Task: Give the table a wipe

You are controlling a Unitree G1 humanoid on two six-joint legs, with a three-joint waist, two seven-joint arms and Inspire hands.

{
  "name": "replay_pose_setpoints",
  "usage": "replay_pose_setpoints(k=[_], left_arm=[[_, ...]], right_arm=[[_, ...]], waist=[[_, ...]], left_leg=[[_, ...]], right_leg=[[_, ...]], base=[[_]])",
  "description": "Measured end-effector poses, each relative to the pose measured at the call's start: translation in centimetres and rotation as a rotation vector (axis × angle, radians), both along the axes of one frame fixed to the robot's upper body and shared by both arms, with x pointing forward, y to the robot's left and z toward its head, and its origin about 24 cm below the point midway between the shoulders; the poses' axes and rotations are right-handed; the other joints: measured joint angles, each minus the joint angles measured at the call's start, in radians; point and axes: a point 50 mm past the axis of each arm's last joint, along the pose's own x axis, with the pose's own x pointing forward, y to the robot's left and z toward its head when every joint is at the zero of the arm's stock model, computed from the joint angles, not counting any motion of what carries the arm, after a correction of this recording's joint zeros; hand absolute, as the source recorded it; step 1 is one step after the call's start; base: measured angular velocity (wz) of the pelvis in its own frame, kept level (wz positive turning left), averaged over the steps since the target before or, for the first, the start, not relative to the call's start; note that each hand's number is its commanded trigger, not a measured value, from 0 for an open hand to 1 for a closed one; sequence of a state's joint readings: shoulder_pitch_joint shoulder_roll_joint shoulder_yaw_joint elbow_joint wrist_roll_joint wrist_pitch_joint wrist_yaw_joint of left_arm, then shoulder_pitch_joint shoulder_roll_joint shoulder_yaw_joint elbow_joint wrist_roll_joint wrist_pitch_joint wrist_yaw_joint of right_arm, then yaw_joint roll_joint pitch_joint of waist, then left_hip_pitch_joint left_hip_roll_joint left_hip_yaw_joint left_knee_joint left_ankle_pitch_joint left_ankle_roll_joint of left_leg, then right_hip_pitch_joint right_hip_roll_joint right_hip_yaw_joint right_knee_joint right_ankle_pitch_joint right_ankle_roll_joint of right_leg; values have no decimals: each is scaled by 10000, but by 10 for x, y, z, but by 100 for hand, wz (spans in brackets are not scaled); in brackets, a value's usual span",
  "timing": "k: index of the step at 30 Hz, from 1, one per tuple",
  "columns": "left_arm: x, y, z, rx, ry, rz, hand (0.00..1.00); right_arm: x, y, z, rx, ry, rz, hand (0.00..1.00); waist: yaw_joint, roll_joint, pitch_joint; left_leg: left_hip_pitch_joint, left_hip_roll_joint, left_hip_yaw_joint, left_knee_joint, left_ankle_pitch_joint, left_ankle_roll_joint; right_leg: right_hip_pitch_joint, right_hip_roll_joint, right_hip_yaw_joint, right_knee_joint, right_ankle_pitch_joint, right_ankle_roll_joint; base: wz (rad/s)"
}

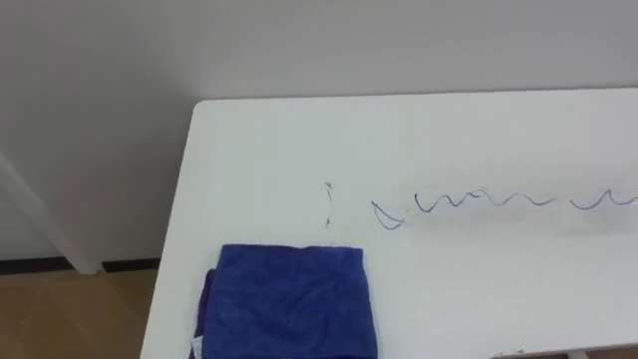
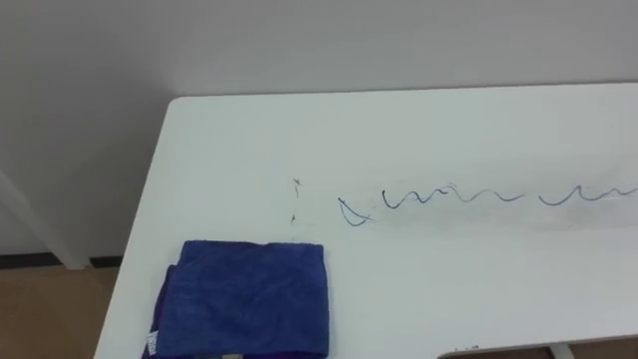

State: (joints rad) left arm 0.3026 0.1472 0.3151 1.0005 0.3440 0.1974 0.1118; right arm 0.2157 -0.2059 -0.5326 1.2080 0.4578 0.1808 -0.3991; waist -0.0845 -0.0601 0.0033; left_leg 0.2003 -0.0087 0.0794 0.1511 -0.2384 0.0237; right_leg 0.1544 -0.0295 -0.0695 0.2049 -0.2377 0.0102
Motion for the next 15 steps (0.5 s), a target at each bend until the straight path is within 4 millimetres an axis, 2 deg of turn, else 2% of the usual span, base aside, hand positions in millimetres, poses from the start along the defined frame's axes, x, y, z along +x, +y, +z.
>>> replay_pose_setpoints(k=[1, 6, 10, 12, 13, 15], left_arm=[[0, 0, 0, 49, -25, -47, 0], [5, 2, 1, 213, -265, -372, 0], [8, 2, 1, 355, -272, -826, 0], [9, 3, 2, 381, -336, -942, 0], [10, 3, 2, 393, -353, -1007, 0], [16, 0, 2, 372, -449, -1499, 0]], right_arm=[[6, -4, 2, -271, -114, 104, 0], [69, -41, 28, -2938, -1047, 1545, 0], [110, -50, 52, -5033, -1238, 3629, 0], [135, -53, 72, -6549, -1363, 5212, 0], [140, -53, 77, -6945, -1361, 5632, 0], [167, -45, 97, -8557, -1580, 7567, 0]], waist=[[6, -5, 2], [97, -19, 1], [149, -9, 3], [300, 22, -2], [361, 55, 11], [522, 123, -9]], left_leg=[[-4, -5, 5, 0, -11, 18], [-234, -8, 87, 15, -44, 44], [-367, -6, 92, 25, -43, 44], [-426, -6, 102, 69, -42, 44], [-442, -7, 119, 108, -42, 44], [-509, -14, 129, 172, -42, 44]], right_leg=[[-20, 3, 25, -5, 2, 4], [-289, 25, 154, 70, 95, 54], [-425, 28, 140, 77, 96, 53], [-425, 24, 118, 107, 98, 52], [-430, 20, 105, 118, 98, 52], [-465, 8, 92, 108, 104, 49]], base=[[-12], [-6], [0], [-2], [-7], [-2]])
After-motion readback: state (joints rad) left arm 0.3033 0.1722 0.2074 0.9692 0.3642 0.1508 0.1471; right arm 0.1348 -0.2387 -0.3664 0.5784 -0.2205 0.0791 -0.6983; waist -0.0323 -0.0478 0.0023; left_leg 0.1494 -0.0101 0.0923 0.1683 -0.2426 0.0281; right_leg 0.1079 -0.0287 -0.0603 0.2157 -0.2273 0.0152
